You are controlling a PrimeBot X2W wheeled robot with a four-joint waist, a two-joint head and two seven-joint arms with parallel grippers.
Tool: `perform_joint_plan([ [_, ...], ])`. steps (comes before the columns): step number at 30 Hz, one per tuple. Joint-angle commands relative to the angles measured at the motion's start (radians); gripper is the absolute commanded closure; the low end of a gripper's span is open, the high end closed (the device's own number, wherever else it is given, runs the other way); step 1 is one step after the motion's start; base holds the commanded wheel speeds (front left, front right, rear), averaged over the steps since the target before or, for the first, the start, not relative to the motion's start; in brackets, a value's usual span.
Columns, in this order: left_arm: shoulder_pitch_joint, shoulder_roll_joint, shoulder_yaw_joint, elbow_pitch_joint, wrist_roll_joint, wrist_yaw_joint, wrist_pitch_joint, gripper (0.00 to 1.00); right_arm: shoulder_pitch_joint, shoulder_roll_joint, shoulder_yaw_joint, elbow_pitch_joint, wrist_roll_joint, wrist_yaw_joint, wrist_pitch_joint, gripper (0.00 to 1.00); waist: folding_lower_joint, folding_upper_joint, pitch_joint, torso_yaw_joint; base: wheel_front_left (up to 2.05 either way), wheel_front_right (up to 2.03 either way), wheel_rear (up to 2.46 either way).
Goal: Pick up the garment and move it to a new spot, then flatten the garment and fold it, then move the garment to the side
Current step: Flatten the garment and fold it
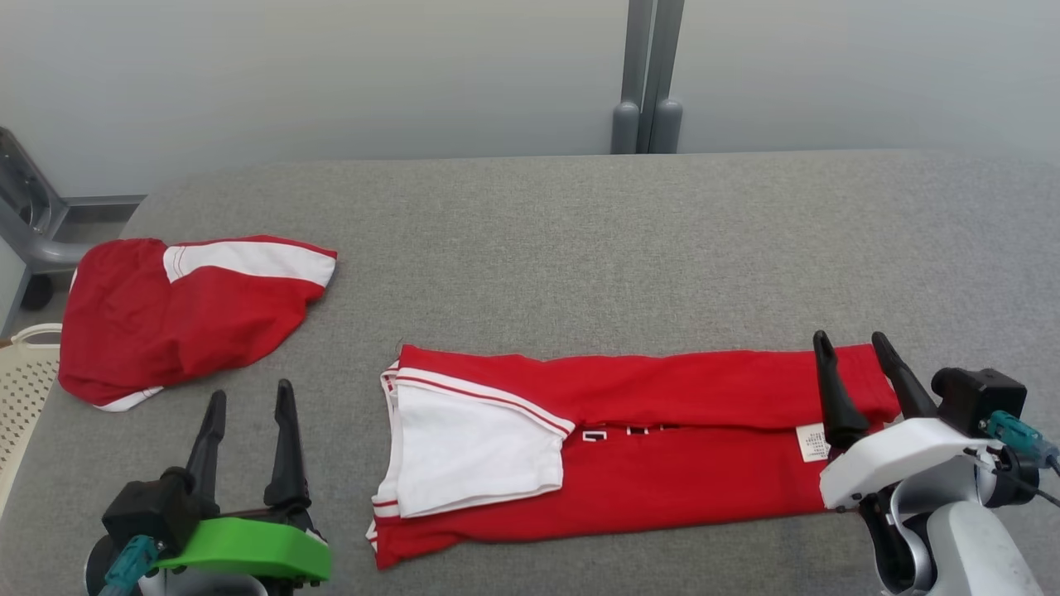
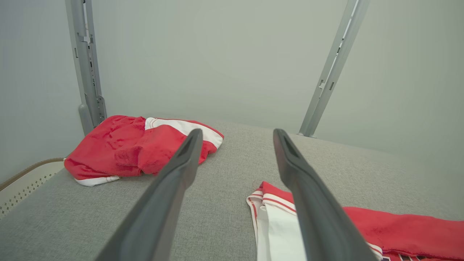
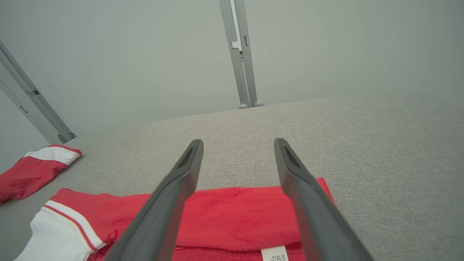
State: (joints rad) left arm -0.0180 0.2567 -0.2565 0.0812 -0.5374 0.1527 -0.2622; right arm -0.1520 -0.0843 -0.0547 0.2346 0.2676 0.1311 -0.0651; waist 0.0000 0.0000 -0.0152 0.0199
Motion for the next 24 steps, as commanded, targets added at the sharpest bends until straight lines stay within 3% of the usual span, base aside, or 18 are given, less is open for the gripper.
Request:
perform_joint_plan([
  [1,0.001,-0.012,0.010,0.018,0.016,-0.030,-0.003,0.00,0.025,0.007,0.002,-0.007,0.011,-0.001,-0.025,0.00,0.0000,0.0000,-0.011,0.009,0.00,0.00,0.00],
  [7,0.015,-0.043,0.052,0.056,0.050,-0.127,-0.003,0.00,0.073,0.027,0.025,-0.012,0.038,-0.001,-0.102,0.00,0.0000,0.0000,-0.029,0.021,0.00,0.00,0.00],
  [10,0.028,-0.044,0.054,0.079,0.089,-0.152,-0.003,0.00,0.087,0.032,0.037,-0.004,0.022,-0.001,-0.108,0.00,0.0000,0.0000,-0.033,0.020,0.00,0.00,0.00],
  [15,0.062,-0.055,0.066,0.118,0.143,-0.145,-0.003,0.00,0.097,0.033,0.042,-0.001,0.002,-0.001,-0.102,0.00,0.0000,0.0000,-0.040,0.016,0.00,0.00,0.00],
  [24,0.090,-0.072,0.075,0.169,0.146,-0.145,0.000,0.00,0.140,0.032,0.051,0.009,0.022,-0.001,-0.059,0.00,0.0000,0.0000,-0.042,0.015,0.00,0.00,0.00],
])
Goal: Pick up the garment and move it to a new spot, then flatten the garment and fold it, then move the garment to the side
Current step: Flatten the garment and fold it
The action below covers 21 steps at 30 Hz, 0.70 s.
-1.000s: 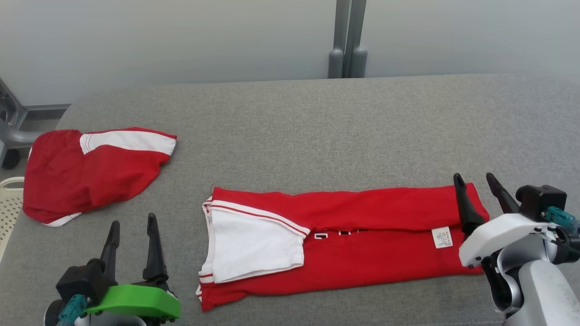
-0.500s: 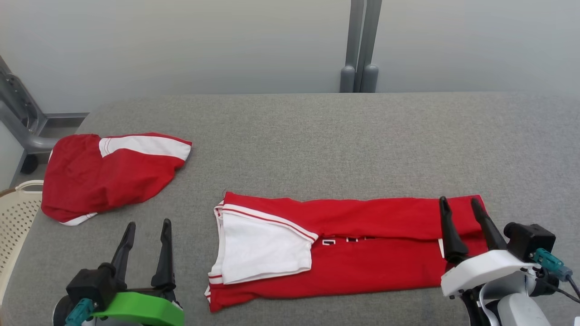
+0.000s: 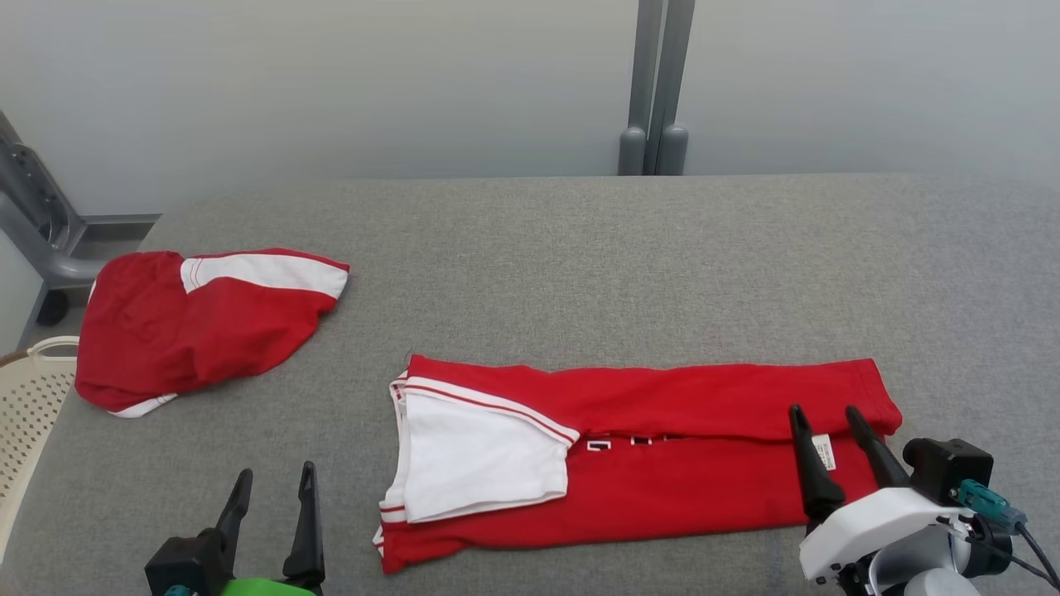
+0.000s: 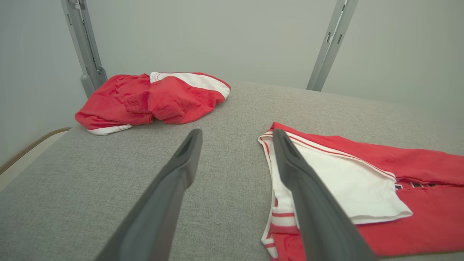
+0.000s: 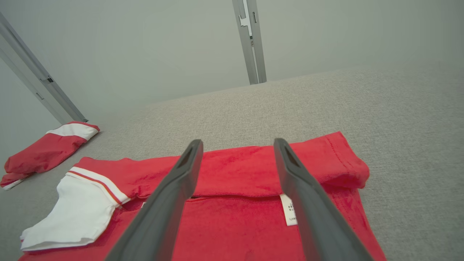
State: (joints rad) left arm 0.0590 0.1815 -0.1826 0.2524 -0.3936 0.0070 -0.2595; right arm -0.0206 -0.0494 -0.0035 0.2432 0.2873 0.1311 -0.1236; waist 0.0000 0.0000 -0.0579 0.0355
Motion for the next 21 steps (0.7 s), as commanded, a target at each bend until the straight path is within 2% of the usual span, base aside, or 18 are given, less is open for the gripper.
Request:
perform_joint_plan([
  [1,0.009,0.000,0.004,-0.001,-0.004,-0.001,-0.003,0.00,0.012,-0.002,0.001,-0.001,0.003,-0.001,0.002,0.00,0.0000,0.0000,0.002,-0.001,0.00,0.00,0.00],
  [15,-0.027,-0.007,-0.006,0.026,-0.010,-0.007,-0.005,0.00,-0.006,-0.002,-0.008,0.007,0.038,-0.001,0.002,0.00,0.0000,0.0000,0.016,-0.007,0.00,0.00,0.00],
  [21,-0.032,-0.009,-0.006,0.021,-0.006,-0.003,-0.005,0.00,-0.037,-0.003,-0.053,0.017,0.032,-0.001,0.039,0.00,0.0000,0.0000,0.026,-0.009,0.00,0.00,0.00],
])
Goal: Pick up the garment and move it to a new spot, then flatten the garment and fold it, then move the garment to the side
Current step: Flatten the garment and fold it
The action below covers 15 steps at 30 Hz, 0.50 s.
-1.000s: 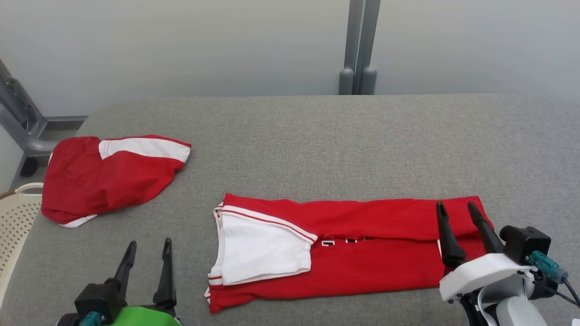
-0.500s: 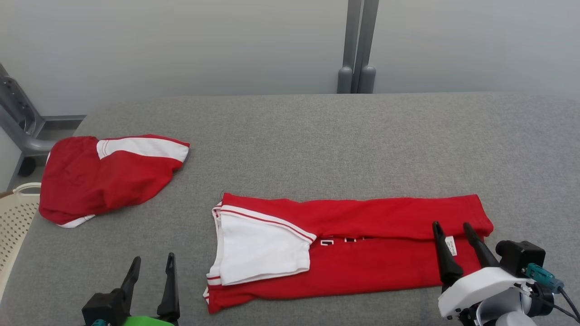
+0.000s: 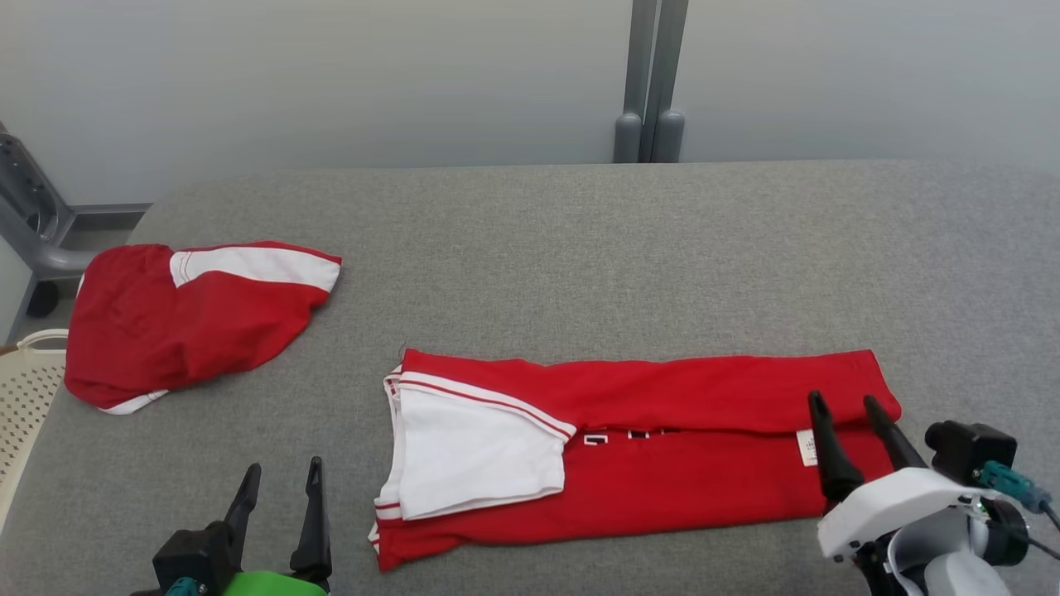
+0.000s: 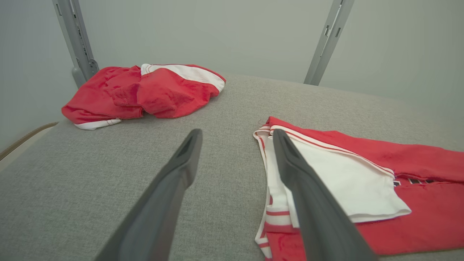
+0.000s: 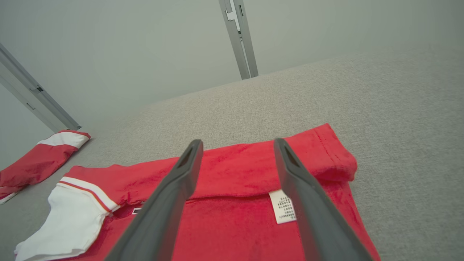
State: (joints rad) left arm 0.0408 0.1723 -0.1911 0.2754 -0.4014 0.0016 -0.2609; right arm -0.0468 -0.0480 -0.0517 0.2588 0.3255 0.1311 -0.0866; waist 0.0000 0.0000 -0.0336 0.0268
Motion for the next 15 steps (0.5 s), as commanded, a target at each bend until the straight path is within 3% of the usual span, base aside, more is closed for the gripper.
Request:
perform_joint_plan([
  [1,-0.015,0.000,0.000,0.001,0.000,-0.002,-0.004,0.00,-0.019,-0.005,-0.020,0.007,-0.012,-0.001,0.019,0.00,0.0000,0.0000,0.004,-0.001,0.00,0.00,0.00],
  [5,-0.020,-0.002,-0.006,0.001,0.003,-0.005,-0.004,0.00,-0.069,-0.005,-0.124,0.039,-0.060,-0.001,0.144,0.00,0.0000,0.0000,0.016,0.000,0.00,0.00,0.00],
  [11,-0.036,-0.005,-0.014,-0.009,0.005,-0.010,-0.004,0.00,-0.170,-0.004,-0.282,0.055,-0.249,0.000,0.374,0.00,0.0000,0.0000,0.063,0.010,0.00,0.00,0.00],
  [15,-0.057,-0.007,-0.019,-0.009,0.007,-0.012,-0.004,0.00,-0.237,-0.003,-0.352,0.076,-0.312,0.000,0.501,0.00,0.0000,0.0000,0.102,0.024,0.00,0.00,0.00],
])
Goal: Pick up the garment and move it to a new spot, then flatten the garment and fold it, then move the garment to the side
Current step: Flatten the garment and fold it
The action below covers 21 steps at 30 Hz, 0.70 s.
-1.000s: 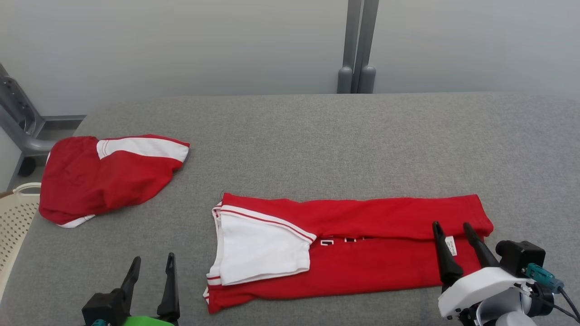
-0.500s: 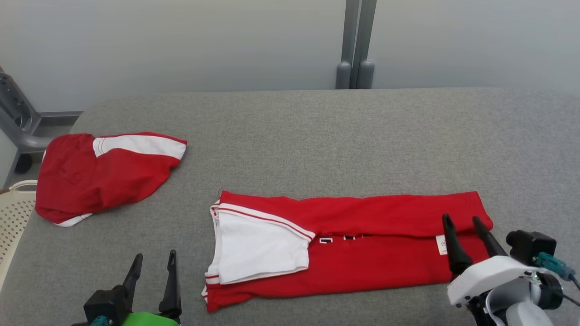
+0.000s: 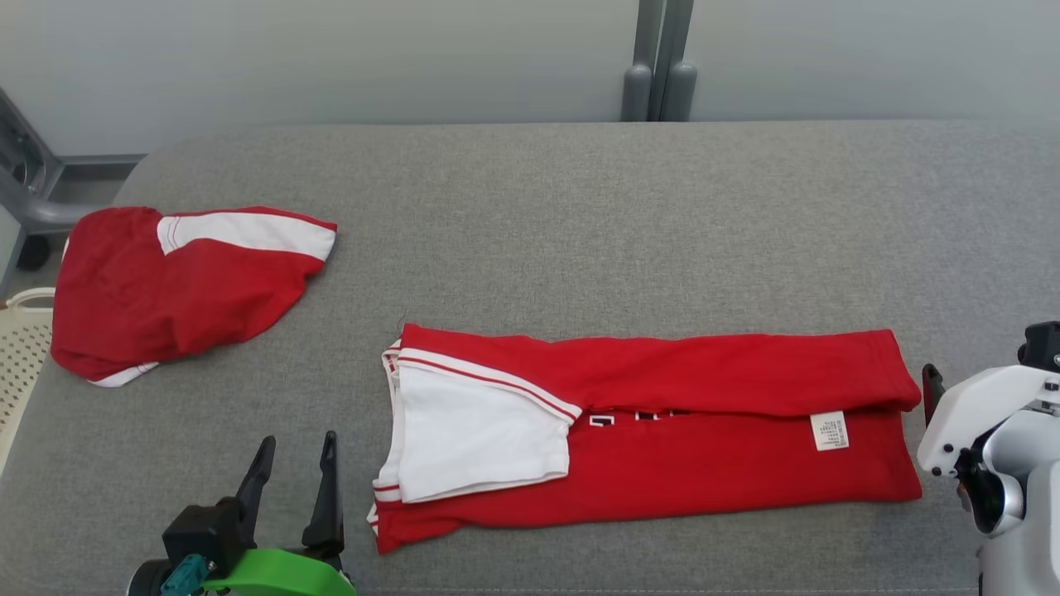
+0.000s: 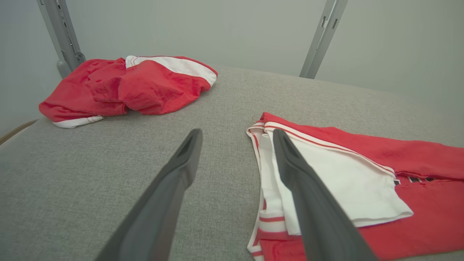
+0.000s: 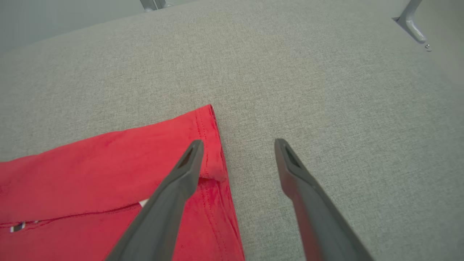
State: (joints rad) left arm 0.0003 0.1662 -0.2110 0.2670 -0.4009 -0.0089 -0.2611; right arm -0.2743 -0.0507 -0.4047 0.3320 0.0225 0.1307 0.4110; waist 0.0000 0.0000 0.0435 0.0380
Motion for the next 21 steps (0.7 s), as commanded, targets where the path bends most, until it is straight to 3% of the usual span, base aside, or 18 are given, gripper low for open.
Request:
perform_joint_plan([
  [1,-0.021,0.000,0.000,0.001,0.008,-0.004,-0.004,0.00,-0.025,0.000,-0.007,0.004,-0.022,0.000,0.024,0.00,0.0000,0.0000,0.034,0.016,0.00,0.00,0.00],
  [9,-0.059,-0.005,-0.007,0.010,0.009,-0.014,-0.005,0.00,-0.078,-0.001,-0.016,0.027,-0.060,0.000,0.164,0.00,0.0000,0.0000,0.083,0.040,0.00,0.00,0.00],
  [21,-0.080,-0.014,-0.003,0.029,0.012,-0.025,-0.005,0.00,-0.023,-0.001,-0.008,-0.063,-0.063,0.000,0.325,0.00,0.0000,0.0000,0.101,0.049,0.00,0.00,0.00],
])
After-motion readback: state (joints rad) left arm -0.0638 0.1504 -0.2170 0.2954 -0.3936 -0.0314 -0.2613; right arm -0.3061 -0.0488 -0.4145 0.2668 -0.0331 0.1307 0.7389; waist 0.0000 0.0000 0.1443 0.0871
